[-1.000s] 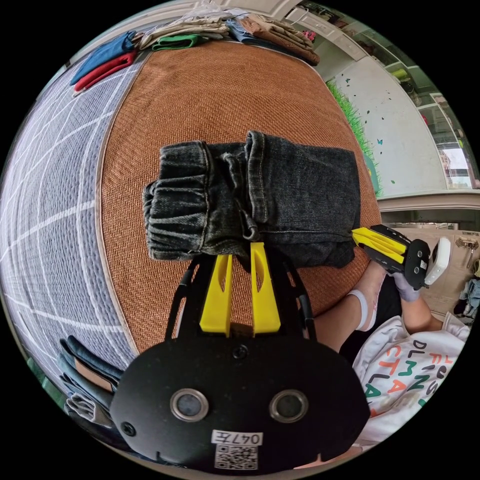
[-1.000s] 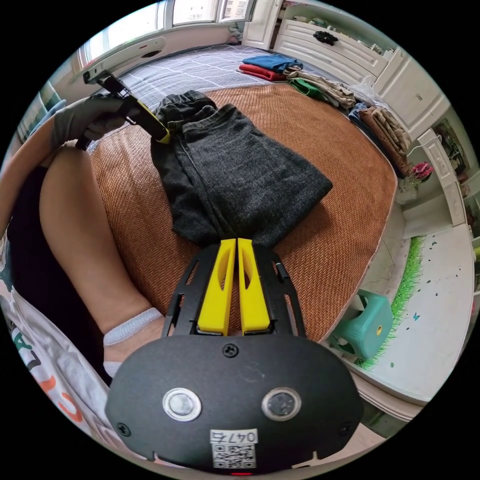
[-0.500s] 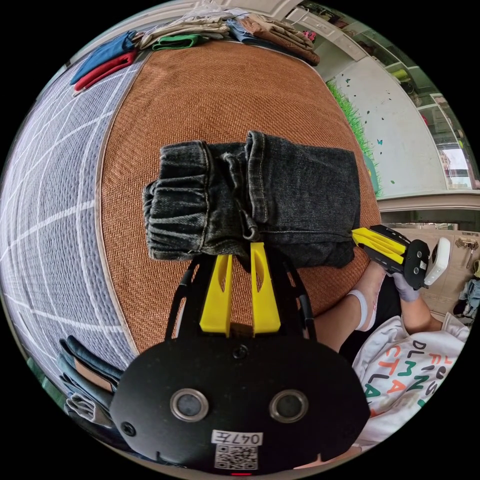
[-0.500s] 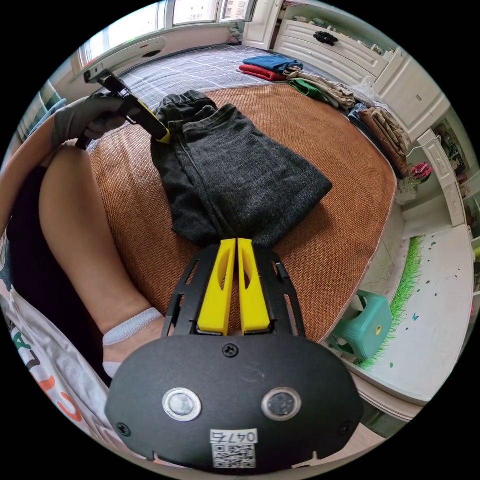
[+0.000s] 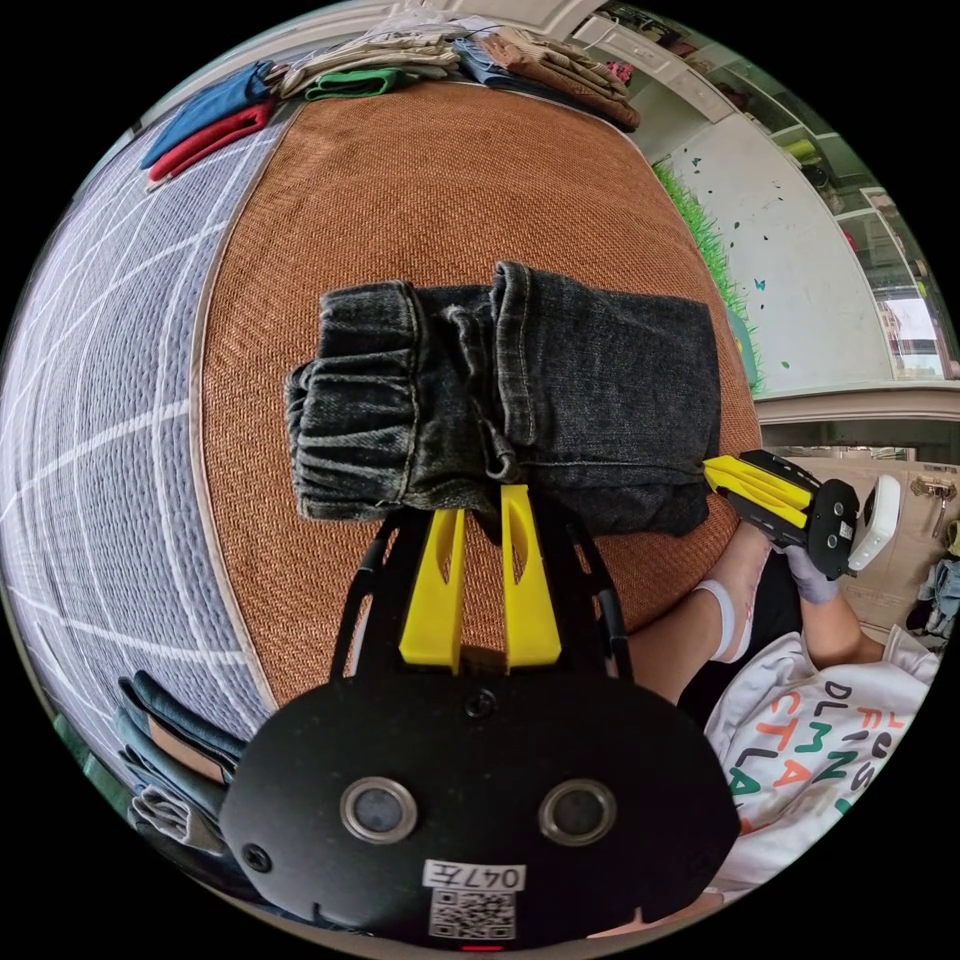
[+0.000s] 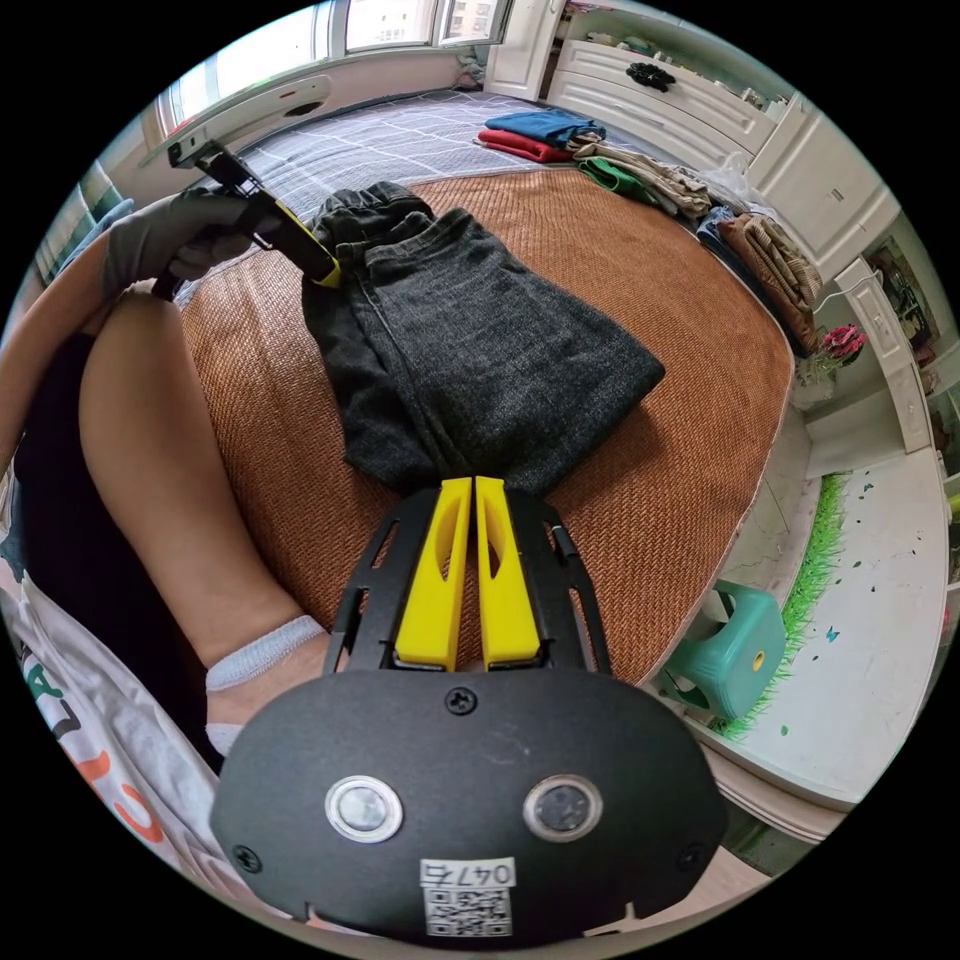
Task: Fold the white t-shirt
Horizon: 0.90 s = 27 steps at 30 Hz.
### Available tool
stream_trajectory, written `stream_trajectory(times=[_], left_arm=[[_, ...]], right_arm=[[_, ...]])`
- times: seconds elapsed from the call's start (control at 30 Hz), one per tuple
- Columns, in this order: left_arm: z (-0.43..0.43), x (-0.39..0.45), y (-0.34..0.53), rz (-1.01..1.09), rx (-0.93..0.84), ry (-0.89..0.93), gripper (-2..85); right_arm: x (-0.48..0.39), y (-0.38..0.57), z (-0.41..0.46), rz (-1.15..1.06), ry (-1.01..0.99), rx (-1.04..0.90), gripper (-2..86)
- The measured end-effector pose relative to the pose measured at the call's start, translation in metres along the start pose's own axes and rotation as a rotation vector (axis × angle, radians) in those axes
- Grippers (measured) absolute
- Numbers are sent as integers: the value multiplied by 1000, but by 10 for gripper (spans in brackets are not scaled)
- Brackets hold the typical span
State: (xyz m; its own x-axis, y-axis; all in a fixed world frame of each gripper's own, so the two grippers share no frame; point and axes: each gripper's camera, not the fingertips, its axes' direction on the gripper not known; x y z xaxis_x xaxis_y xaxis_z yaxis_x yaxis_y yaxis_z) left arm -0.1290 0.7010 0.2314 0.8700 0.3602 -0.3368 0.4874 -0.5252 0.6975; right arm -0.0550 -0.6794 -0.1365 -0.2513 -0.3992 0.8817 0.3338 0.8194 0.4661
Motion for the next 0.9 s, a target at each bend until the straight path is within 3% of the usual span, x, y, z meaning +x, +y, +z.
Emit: stream_trajectory(times=[0.9], left_arm=[[16,-7,6,-2,1,7,60]], right_arm=[[22,-16,34,0,-1,2,-10]])
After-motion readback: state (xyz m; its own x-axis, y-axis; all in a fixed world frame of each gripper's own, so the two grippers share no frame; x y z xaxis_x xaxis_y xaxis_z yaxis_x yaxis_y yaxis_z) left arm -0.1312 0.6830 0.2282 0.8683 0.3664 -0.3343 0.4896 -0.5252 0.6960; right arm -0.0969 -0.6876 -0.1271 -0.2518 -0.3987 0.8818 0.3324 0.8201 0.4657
